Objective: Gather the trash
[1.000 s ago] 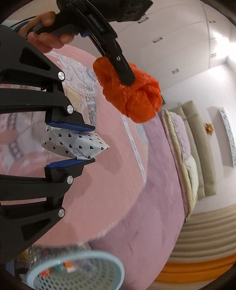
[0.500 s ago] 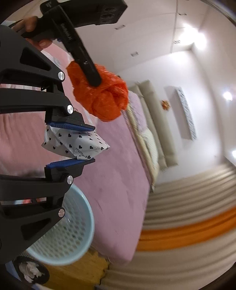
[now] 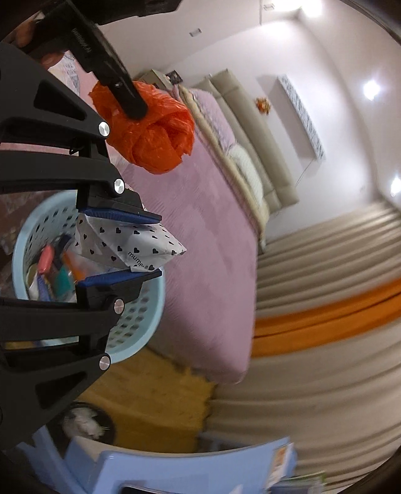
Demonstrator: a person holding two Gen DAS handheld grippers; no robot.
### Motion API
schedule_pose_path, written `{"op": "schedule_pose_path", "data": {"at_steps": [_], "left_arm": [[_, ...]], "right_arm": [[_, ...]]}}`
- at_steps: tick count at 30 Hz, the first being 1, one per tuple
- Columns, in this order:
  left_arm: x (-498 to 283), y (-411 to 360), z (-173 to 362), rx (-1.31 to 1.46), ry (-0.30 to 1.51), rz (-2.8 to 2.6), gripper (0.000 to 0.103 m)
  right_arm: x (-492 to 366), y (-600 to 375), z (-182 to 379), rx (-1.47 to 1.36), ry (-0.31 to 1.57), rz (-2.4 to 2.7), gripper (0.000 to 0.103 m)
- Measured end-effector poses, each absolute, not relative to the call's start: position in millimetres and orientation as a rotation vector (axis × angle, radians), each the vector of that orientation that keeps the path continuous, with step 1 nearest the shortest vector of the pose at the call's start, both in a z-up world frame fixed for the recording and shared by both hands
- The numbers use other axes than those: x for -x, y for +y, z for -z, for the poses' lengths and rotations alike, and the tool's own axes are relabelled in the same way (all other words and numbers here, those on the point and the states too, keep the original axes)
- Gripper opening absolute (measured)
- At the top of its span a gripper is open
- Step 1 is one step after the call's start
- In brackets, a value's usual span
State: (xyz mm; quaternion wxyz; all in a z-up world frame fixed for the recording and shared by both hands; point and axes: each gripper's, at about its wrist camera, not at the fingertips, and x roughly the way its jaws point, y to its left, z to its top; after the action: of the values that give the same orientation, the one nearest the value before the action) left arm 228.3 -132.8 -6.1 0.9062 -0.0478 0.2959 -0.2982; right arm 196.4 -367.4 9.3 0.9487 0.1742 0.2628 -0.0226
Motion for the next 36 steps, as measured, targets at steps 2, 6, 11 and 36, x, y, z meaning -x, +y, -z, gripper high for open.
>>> {"op": "schedule_pose_path", "data": {"at_steps": [2, 6, 11, 36], "left_arm": [[-234.9, -141.6, 16.8, 0.091, 0.64, 0.614, 0.039], [-246.5, -153.2, 40.4, 0.076, 0.692, 0.608, 0.039], [-251.7, -158.8, 48.8, 0.057, 0.707, 0.576, 0.058], [-170.5, -49.4, 8.1, 0.123, 0.516, 0.277, 0.079]], "right_arm": [[-201.0, -383.2, 0.4, -0.376, 0.572, 0.074, 0.026], [-216.4, -396.4, 20.4, -0.422, 0.66, 0.112, 0.026], [-224.4, -395.4, 41.5, -0.421, 0.721, 0.147, 0.029], [-180.1, -302.8, 22.6, -0.181, 0.611, 0.007, 0.052]]}}
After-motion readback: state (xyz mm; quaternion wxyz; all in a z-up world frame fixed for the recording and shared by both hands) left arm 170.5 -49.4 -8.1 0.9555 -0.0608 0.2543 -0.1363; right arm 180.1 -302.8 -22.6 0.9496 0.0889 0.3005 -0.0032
